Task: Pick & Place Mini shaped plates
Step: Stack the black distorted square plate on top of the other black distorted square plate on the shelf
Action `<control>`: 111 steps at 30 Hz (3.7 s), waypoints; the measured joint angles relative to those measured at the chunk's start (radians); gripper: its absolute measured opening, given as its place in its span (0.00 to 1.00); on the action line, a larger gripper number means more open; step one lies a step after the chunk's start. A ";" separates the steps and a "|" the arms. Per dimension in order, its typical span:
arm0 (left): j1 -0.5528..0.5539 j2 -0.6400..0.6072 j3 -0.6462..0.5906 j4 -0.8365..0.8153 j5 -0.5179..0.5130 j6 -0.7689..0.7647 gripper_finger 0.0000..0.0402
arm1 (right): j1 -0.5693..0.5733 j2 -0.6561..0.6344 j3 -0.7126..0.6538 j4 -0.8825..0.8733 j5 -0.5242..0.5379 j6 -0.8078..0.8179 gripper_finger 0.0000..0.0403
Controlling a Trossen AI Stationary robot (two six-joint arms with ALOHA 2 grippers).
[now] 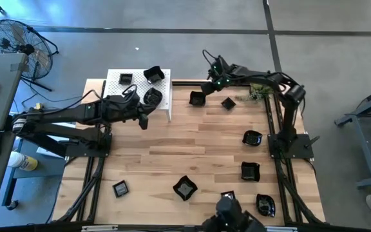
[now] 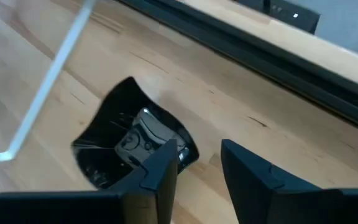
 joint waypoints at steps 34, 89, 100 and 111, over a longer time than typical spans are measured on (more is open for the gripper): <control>0.000 -0.024 0.001 -0.080 0.021 0.047 0.01 | -0.004 0.071 0.000 0.054 -0.127 -0.061 0.01; 0.000 0.011 0.002 -0.138 0.266 0.140 0.01 | 0.603 -0.210 -0.090 0.176 0.146 0.127 0.17; -0.041 0.195 0.001 -0.101 0.264 0.064 0.01 | 0.588 -0.519 -0.509 0.424 0.123 0.136 0.03; -0.096 0.291 0.001 -0.102 0.176 -0.527 0.01 | 0.583 -0.811 -0.796 0.439 0.151 0.194 0.01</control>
